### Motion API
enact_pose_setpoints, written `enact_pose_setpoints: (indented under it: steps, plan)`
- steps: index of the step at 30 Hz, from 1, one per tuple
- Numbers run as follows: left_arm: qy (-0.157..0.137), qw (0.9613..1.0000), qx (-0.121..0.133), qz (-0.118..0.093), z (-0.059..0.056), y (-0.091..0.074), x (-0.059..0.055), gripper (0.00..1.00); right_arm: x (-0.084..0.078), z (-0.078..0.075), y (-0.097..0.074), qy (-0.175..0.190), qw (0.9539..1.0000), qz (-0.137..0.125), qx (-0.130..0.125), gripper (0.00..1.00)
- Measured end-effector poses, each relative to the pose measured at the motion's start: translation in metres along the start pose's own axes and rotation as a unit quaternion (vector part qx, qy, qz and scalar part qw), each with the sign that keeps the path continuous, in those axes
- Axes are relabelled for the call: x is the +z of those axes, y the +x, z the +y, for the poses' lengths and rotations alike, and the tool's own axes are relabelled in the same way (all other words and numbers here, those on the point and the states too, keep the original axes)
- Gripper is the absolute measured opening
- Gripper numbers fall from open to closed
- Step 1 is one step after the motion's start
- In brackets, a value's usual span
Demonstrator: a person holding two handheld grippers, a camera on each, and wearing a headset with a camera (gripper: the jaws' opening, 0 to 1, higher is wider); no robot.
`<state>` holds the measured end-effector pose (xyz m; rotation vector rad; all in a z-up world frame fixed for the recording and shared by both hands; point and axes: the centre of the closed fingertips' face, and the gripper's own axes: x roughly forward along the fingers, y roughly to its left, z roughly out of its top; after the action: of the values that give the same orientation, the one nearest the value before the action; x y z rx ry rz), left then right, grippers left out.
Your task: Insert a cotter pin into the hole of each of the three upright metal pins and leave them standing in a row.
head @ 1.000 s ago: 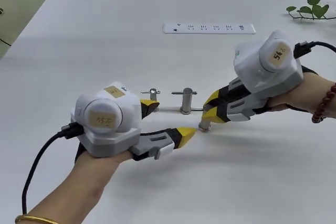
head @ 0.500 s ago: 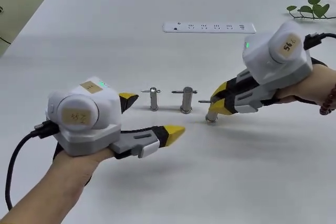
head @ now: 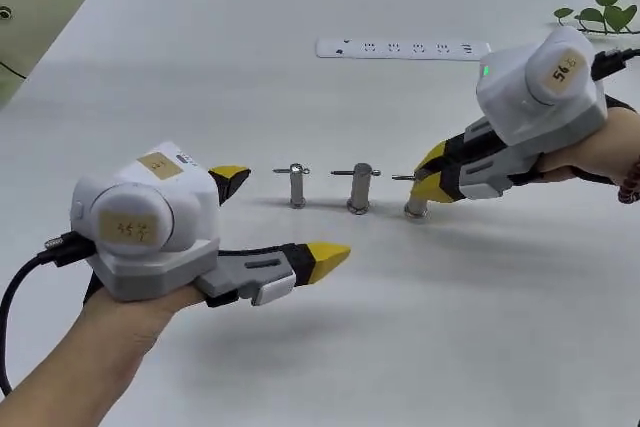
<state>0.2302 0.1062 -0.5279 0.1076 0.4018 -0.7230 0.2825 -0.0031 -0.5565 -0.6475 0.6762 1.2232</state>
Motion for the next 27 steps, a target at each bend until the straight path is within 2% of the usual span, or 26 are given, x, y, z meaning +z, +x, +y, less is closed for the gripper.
enact_pose_setpoints:
  steps: [13,27]
  plan:
    - [-0.01,0.9999,-0.005,-0.007,0.001,0.0,0.0,0.85,-0.009,-0.008,0.002,-0.003,0.9999,0.011,0.002,0.08]
    - [-0.009,0.9999,-0.01,-0.003,0.0,0.0,-0.003,0.85,-0.011,-0.014,0.0,0.007,0.9999,0.002,0.013,0.08]
